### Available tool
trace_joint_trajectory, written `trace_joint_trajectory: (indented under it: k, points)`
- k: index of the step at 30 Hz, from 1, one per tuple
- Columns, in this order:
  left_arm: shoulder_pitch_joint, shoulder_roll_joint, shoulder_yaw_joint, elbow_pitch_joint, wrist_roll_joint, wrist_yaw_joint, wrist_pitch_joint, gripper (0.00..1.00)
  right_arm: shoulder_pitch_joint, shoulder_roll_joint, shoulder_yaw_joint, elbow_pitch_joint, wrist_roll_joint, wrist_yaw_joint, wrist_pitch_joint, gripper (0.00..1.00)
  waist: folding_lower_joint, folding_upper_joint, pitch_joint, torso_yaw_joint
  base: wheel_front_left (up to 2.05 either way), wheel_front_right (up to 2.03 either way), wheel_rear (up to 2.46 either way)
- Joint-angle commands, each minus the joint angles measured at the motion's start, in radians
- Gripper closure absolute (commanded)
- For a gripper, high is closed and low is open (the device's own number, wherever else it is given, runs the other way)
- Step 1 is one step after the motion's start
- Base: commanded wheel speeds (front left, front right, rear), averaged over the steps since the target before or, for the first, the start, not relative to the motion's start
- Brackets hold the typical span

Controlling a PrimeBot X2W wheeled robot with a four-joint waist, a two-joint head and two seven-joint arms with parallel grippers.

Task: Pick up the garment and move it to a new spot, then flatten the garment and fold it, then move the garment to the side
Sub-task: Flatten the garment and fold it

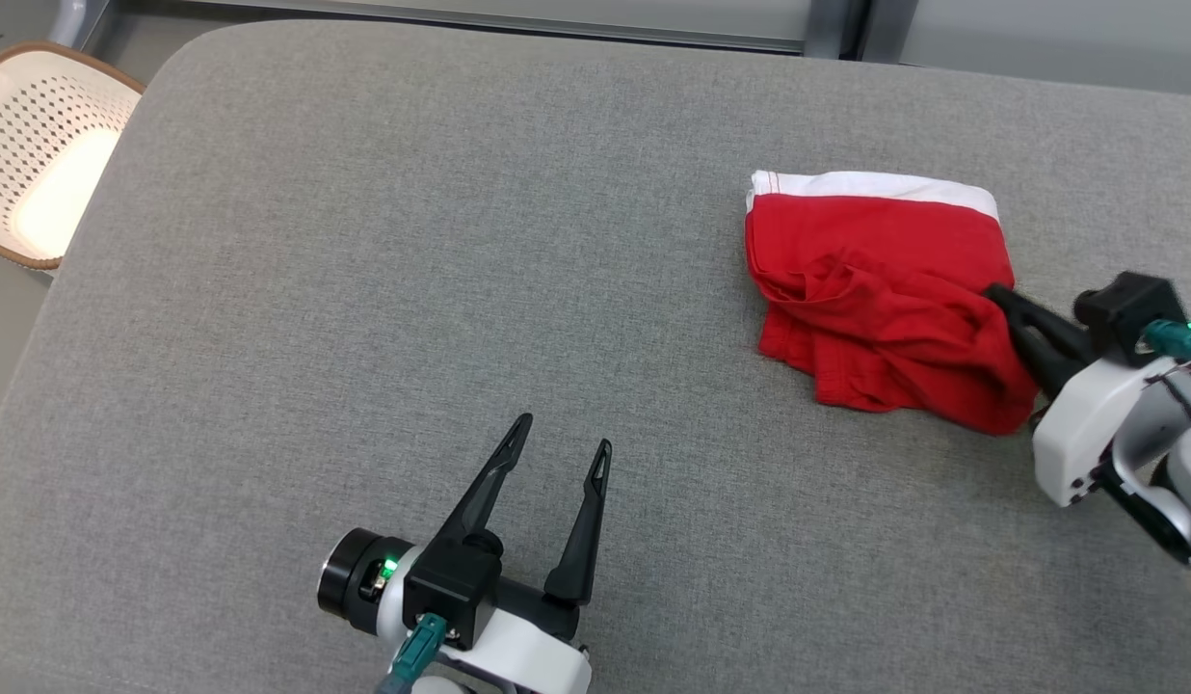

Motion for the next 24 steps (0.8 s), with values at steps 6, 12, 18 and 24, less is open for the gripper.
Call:
trace_joint_trajectory:
  k: [6,12,18,24]
  points:
    - [-0.014,0.003,-0.001,0.008,-0.01,0.002,-0.001,0.0,-0.045,-0.023,0.219,-0.01,0.108,-0.001,-0.066,1.0,0.0,0.0,-0.012,0.002,0.0,0.0,0.0]
    - [0.0,0.003,-0.011,0.008,-0.016,0.006,-0.001,0.0,-0.02,-0.057,0.385,-0.087,0.214,-0.001,-0.097,1.0,0.0,0.0,-0.034,0.005,0.0,0.0,0.0]
    - [0.018,0.003,-0.009,0.005,-0.014,0.009,-0.001,0.0,-0.064,-0.033,0.324,-0.081,0.218,-0.001,-0.195,1.0,0.0,0.0,-0.05,0.012,0.0,0.0,0.0]
    - [0.012,0.003,-0.015,0.005,-0.019,0.008,-0.001,0.0,-0.049,0.095,0.313,0.053,0.203,-0.001,-0.187,1.0,0.0,0.0,-0.059,0.049,0.0,0.0,0.0]
